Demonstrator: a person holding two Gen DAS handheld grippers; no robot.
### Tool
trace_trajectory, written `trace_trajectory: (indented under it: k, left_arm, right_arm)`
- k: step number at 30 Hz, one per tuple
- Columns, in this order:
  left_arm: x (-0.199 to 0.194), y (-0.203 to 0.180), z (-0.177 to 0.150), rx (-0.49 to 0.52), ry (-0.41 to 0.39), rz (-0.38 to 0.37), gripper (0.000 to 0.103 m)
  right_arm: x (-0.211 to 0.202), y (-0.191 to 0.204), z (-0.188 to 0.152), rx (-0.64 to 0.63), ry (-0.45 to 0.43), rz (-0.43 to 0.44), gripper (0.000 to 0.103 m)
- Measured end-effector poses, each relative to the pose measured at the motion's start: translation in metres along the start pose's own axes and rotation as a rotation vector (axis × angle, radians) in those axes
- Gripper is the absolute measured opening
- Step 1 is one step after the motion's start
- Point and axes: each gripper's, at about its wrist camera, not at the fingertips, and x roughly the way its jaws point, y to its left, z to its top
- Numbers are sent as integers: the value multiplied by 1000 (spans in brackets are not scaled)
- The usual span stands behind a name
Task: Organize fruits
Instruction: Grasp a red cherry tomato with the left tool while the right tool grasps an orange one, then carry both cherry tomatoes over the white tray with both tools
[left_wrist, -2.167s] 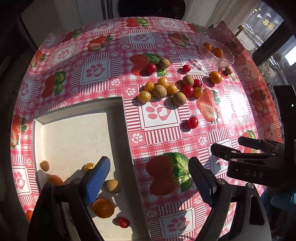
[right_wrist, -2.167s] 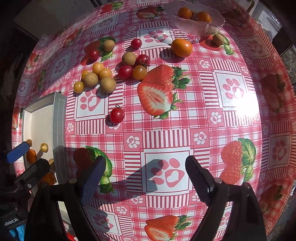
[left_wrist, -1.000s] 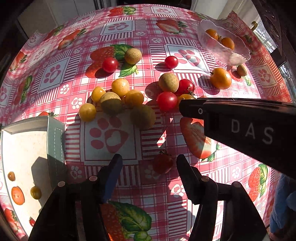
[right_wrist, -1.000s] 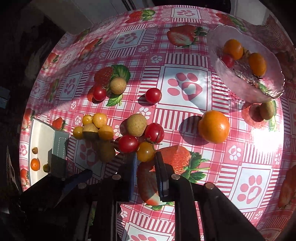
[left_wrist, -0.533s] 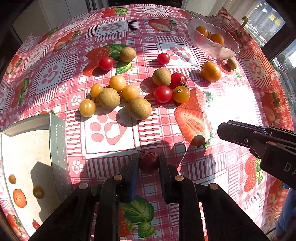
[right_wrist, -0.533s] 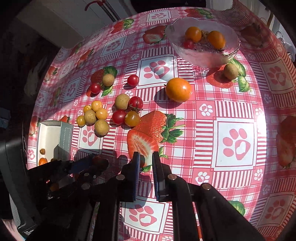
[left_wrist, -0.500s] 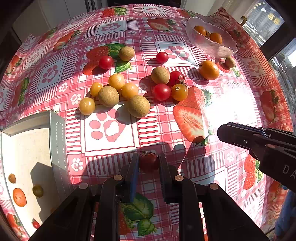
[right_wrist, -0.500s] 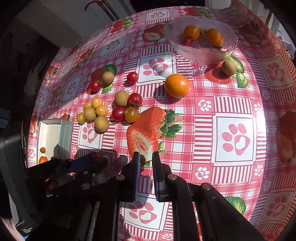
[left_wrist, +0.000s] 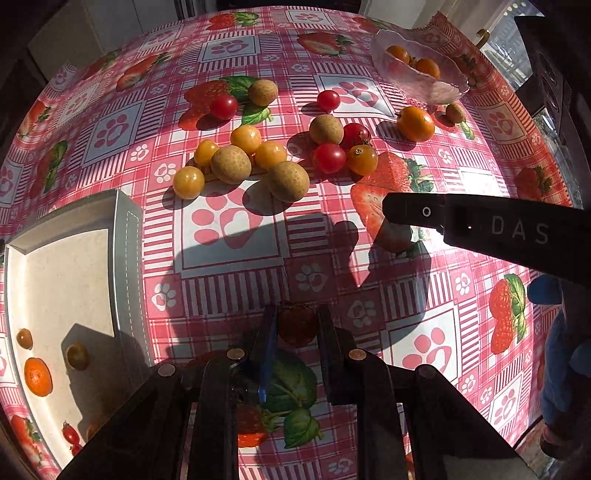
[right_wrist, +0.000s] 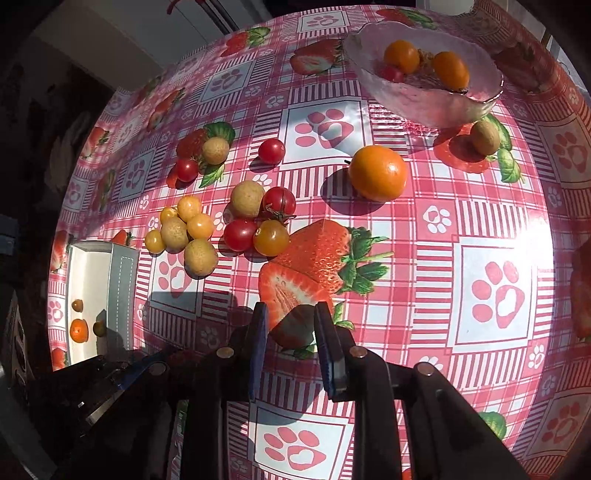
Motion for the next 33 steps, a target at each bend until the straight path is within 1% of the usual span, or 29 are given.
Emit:
trace_trajectory:
  k: [2, 4, 5, 9, 11, 12, 13, 14, 15, 19, 24, 31, 33]
  left_arm:
    - [2, 3, 3, -10, -1, -2, 22]
    - [3, 5, 4, -20, -1, -4, 22]
    - [3, 6, 4, -23, -1, -3, 22]
    - [8, 5, 6, -20, 4, 0, 22]
    - [7, 6, 5, -20, 4, -1, 22]
    - [9, 4, 6, -21, 4, -2, 22]
    - [9, 4, 6, -21, 4, -4, 22]
    - [9, 5, 6, -21, 4, -7, 22]
    - [9, 6, 5, -20, 5, -11, 22]
    - [8, 9, 4, -19, 8, -25, 22]
    - [3, 18, 1, -19, 6, -41, 22]
    - [-11, 21, -5, -2, -2, -55, 22]
    - [-19, 19, -15, -2, -7, -62, 22]
  right_arm:
    - [6, 5, 9, -19, -3, -13, 32]
    - [8, 9, 17, -34, -19, -20, 40]
    - [9, 11, 20, -41, -25, -31, 41]
    - [13, 14, 30, -45, -35, -31, 41]
    - [14, 16, 33, -48, -31, -8, 41]
    - [15, 18, 33, -53, -29, -3, 35]
    - [14, 21, 33, -64, -31, 0, 25]
    - [13, 23, 33, -75, -33, -11, 19]
    - [12, 24, 32, -74, -35, -12, 20]
    - [2, 17, 21, -23, -43, 21, 20]
    - [-12, 9, -5, 7, -40, 42, 19]
    - [-21, 3, -45, 64, -8, 65, 19]
    - [-23, 5, -56, 73, 5, 68, 19]
